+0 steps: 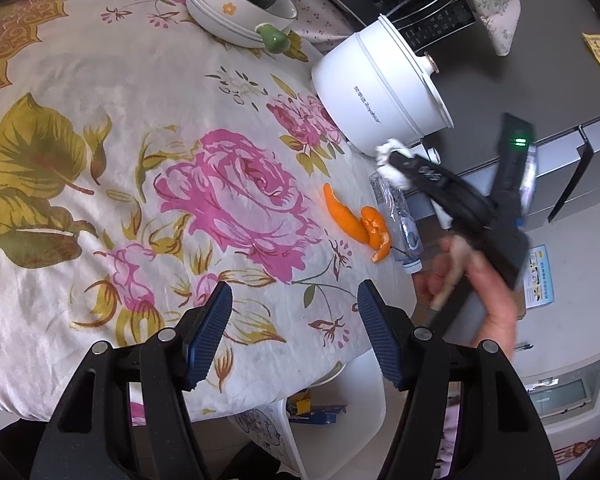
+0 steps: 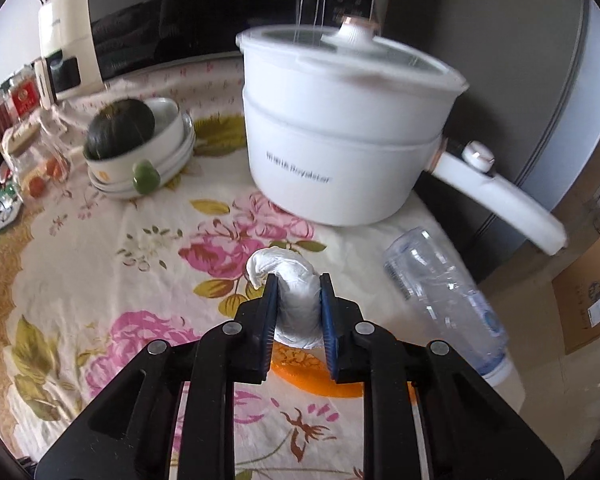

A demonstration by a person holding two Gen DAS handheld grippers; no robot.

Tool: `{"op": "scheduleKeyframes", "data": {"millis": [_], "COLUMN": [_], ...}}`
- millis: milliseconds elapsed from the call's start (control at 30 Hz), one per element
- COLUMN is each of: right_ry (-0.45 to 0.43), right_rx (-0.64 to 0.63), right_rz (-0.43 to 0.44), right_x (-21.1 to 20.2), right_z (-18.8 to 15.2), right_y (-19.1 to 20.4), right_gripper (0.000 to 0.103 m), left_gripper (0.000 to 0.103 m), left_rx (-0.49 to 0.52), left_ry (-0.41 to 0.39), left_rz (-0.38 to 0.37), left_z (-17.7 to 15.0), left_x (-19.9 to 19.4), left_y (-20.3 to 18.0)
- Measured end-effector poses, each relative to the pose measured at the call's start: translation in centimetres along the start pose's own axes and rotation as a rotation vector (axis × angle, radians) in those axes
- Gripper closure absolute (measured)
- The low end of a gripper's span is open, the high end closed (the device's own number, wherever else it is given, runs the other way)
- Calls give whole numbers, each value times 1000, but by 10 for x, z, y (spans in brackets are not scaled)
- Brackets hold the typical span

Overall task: Collect trash
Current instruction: 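Lift the tissue with the right tool while the left tool grasps an orange peel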

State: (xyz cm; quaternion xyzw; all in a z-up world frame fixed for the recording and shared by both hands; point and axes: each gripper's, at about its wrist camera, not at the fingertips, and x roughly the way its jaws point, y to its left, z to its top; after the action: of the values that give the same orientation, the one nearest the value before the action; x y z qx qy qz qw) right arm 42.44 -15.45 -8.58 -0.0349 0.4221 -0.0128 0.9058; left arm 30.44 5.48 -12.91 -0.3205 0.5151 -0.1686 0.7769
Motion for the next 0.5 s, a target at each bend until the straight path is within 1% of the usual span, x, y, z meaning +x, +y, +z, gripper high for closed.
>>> {"op": "scheduleKeyframes", "data": {"millis": [167,267,400,500], "right_ry": [-57,-94,-146,-177], "right_rx": [8,25,67,107], "right_rz": [-18,-24,-27,-30], "right_x": [-31,-54,-85,-104], "right_z": [-2,-9,-30,-53], "right_y": [-8,-18,-38,-55], "right_gripper": [83,83,83,83], "left_gripper": [39,39,39,39], "left_rx": [3,10,22,59], "left_ry": [8,13,22,22], "left_rz": [13,24,50,74], "left_z": [-3,-5,-9,-12], "left_x": [8,14,27,37], "left_y": [-4,-7,-14,-25]}}
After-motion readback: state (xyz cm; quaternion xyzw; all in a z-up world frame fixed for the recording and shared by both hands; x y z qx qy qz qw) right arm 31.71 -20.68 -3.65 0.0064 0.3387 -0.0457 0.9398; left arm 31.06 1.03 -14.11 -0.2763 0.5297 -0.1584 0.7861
